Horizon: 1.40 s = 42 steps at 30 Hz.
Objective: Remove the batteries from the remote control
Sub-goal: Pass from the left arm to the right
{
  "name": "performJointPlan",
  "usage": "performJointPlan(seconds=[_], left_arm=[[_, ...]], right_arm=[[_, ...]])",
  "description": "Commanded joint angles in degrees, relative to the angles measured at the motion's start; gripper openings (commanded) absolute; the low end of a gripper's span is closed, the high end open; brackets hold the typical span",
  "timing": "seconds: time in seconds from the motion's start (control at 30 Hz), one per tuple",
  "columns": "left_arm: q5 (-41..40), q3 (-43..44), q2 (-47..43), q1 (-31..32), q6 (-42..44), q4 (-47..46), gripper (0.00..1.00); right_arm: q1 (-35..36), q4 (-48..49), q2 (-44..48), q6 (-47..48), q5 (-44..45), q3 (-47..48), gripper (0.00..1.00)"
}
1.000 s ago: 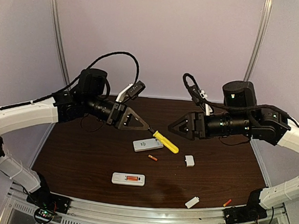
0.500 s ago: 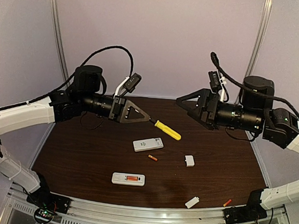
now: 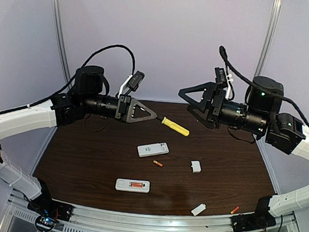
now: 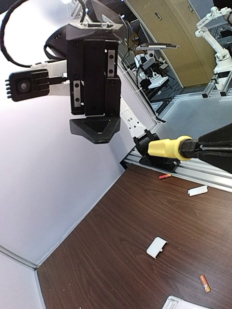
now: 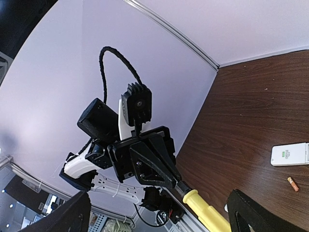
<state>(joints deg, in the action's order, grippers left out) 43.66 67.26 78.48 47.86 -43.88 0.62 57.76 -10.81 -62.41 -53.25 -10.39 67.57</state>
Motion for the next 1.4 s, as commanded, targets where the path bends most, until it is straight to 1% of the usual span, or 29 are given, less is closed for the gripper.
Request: performJointPlan(seconds=[0.0, 0.33, 0.5, 0.73, 0.87, 0.93, 1.03, 1.13, 1.37], left_arm=[[-0.2, 2.5, 0.4, 0.1, -3.2, -6.7, 0.0], [2.4, 4.6, 2.7, 0.1, -6.2, -9.9, 0.0], [3.3, 4.7, 3.2, 0.1, -9.0, -14.5, 0.0], [6.5, 5.1, 1.5, 0.1, -10.3, -16.2, 0.0], [6.6, 6.0, 0.9, 0.1, -10.3, -14.9, 0.0], [6.7, 5.8, 1.2, 0.1, -11.7, -17.1, 0.0], [7.2, 6.0, 2.5, 0.2, -14.7, -20.6, 0.0], [7.4, 6.2, 3.5, 0.3, -16.1, -23.0, 0.0], [7.3, 5.9, 4.1, 0.3, -15.7, -22.9, 0.0]], right_arm=[[-0.3, 6.0, 0.0, -1.5, -2.3, -1.4, 1.0], [-0.2, 10.6, -1.2, -3.2, -5.3, -1.9, 0.99], [-0.2, 10.6, -0.9, -2.9, -5.6, -2.8, 0.98], [-0.3, 7.5, 1.9, 0.4, -3.6, -2.8, 1.0], [-0.3, 7.5, 2.0, 0.8, -5.1, -2.7, 1.0], [-0.2, 9.3, 1.4, 0.3, -7.0, -2.8, 0.97], [-0.1, 12.8, -0.2, -0.8, -9.5, -2.6, 0.89], [0.4, 14.2, -1.7, -0.8, -10.8, -1.8, 0.83], [0.9, 16.1, -3.3, -1.1, -10.9, -1.2, 0.67]])
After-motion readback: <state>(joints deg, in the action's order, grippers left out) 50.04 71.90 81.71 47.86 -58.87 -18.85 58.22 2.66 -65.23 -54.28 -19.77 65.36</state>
